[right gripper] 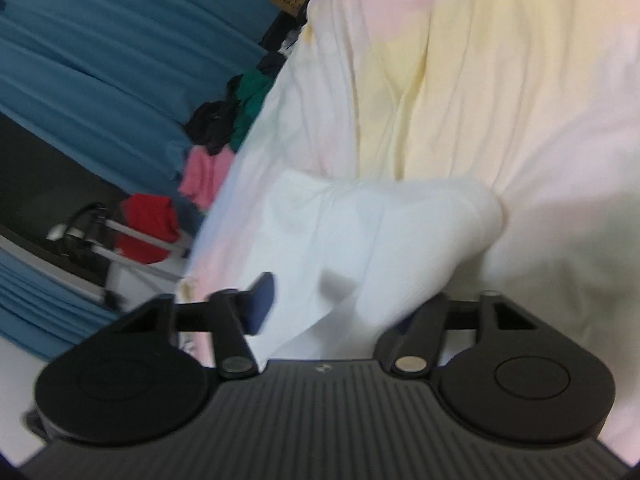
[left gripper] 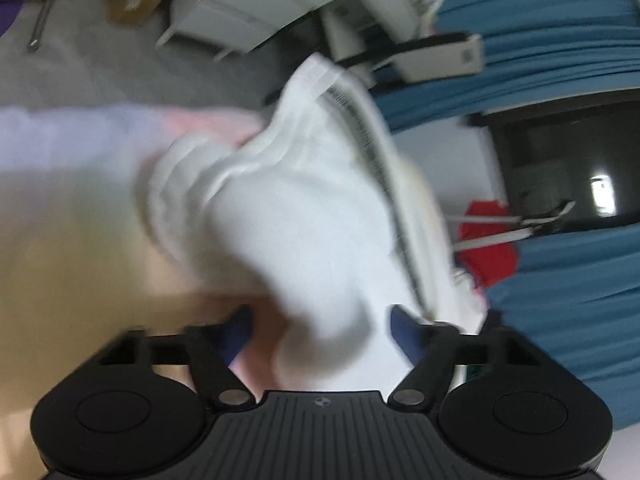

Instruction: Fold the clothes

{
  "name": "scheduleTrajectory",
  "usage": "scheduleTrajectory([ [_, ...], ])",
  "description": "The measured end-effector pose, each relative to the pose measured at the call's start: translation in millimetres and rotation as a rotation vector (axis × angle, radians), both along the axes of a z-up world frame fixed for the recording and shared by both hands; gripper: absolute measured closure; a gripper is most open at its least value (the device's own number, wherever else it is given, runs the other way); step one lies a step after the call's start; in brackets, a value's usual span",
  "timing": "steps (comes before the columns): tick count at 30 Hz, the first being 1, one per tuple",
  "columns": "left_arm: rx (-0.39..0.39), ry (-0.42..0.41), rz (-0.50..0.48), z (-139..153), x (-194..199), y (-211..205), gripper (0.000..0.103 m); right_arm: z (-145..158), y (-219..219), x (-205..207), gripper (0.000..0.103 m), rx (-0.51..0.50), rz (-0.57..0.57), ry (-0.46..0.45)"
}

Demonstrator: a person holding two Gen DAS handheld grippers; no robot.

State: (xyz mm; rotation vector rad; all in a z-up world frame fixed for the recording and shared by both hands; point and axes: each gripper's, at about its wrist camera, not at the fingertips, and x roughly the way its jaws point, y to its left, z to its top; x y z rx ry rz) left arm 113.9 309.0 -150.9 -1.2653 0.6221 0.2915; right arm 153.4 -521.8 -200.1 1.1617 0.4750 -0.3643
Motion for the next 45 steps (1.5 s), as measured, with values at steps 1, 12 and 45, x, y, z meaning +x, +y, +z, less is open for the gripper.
scheduleTrajectory([
  [1, -0.008, 0.004, 0.003, -3.4, 2.1, -0.4, 0.033, -1.3, -1.1, 1.4, 0.088, -0.018, -0.009, 0.017],
  [12, 0.029, -0.076, -0.023, 20.0, 10.4, 1.5, 0.092, 27.6, 2.0, -19.5, 0.098, -0.157, -0.169, -0.085],
  [45, 0.894, 0.034, -0.292, 130.0, -65.3, -95.8, 0.018, 113.5, 57.9, -67.3, 0.029, -0.632, -0.088, 0.121],
])
